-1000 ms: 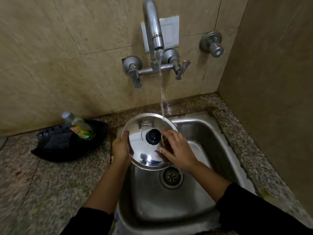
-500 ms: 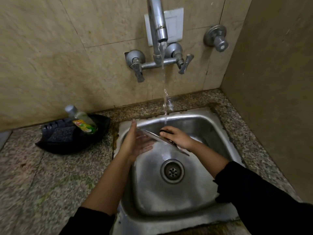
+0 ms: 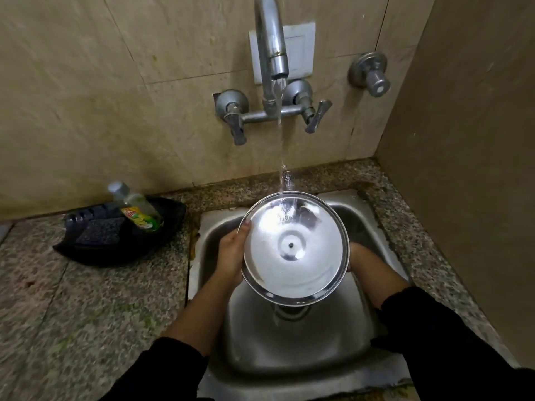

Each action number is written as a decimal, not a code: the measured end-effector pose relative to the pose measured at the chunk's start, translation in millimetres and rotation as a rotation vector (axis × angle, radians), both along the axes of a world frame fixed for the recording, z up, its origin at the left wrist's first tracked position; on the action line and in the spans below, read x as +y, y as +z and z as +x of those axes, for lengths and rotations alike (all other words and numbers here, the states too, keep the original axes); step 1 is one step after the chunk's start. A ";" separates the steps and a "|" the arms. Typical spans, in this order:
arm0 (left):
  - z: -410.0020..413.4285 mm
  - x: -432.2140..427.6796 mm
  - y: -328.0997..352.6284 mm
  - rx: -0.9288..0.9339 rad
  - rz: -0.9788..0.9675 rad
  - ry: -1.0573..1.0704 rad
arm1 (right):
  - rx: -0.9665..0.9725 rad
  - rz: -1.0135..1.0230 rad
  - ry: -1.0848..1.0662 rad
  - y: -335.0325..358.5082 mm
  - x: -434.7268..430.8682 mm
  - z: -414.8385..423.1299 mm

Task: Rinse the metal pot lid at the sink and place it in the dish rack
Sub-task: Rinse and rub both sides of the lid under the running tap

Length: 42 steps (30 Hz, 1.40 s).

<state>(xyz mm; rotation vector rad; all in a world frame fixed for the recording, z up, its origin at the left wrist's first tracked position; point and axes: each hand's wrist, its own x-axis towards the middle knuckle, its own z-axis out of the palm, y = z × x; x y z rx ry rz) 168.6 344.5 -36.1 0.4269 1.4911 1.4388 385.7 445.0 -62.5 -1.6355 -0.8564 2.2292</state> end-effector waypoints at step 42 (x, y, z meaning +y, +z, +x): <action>-7.4 14.5 64.8 0.057 -0.102 0.178 | -0.293 1.864 0.879 33.6 -44.7 -18.3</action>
